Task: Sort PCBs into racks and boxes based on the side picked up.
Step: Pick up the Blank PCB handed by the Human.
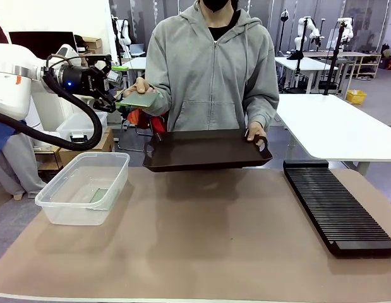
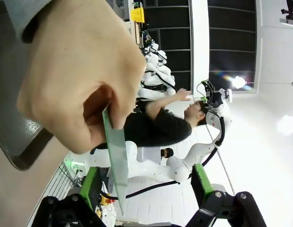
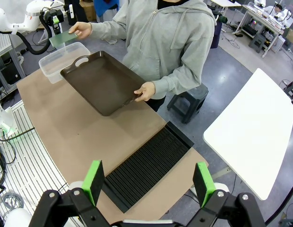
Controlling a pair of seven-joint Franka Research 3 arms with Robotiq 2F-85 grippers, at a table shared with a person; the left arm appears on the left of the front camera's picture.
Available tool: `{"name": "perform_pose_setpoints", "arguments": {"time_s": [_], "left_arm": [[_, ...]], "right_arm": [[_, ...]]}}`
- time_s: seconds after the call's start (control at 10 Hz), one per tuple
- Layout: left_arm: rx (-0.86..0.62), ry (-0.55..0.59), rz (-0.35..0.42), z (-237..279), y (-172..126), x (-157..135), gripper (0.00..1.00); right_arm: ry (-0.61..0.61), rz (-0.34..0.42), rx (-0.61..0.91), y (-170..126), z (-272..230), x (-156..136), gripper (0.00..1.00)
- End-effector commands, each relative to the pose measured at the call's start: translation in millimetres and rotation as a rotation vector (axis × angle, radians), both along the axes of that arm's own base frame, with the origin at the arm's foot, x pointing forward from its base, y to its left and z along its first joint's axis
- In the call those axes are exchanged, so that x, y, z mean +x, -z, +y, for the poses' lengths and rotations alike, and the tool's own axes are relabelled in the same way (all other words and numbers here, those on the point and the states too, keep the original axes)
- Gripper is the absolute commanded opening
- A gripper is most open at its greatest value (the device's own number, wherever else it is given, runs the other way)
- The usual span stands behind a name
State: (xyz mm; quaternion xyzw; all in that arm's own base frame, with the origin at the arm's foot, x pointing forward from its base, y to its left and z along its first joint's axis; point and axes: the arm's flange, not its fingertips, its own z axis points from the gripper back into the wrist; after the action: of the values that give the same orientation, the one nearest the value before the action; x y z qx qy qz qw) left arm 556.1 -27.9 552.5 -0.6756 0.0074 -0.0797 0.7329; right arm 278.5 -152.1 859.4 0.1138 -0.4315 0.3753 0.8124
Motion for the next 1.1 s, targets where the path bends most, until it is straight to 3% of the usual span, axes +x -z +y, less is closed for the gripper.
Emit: {"name": "perform_pose_setpoints", "arguments": {"time_s": [0.0,0.7,0.8,0.9,1.0], "left_arm": [[0.005,0.022,-0.043,-4.2,2.2,2.9,1.0],[0.032,0.092,-0.044,-15.7,6.2,4.0,1.0],[0.056,0.111,-0.06,-15.5,6.5,3.8,0.41],[0.075,0.109,-0.064,-12.8,6.2,4.0,0.41],[0.079,0.111,-0.059,-11.4,6.5,2.2,0.0]], "right_arm": [[-0.005,0.002,0.0,1.7,2.4,-0.8,1.0],[-0.005,0.002,0.0,1.7,2.4,-0.8,1.0],[-0.005,0.002,0.0,1.7,2.4,-0.8,1.0],[-0.005,0.002,0.0,1.7,2.4,-0.8,1.0],[-0.005,0.002,0.0,1.7,2.4,-0.8,1.0]]}}
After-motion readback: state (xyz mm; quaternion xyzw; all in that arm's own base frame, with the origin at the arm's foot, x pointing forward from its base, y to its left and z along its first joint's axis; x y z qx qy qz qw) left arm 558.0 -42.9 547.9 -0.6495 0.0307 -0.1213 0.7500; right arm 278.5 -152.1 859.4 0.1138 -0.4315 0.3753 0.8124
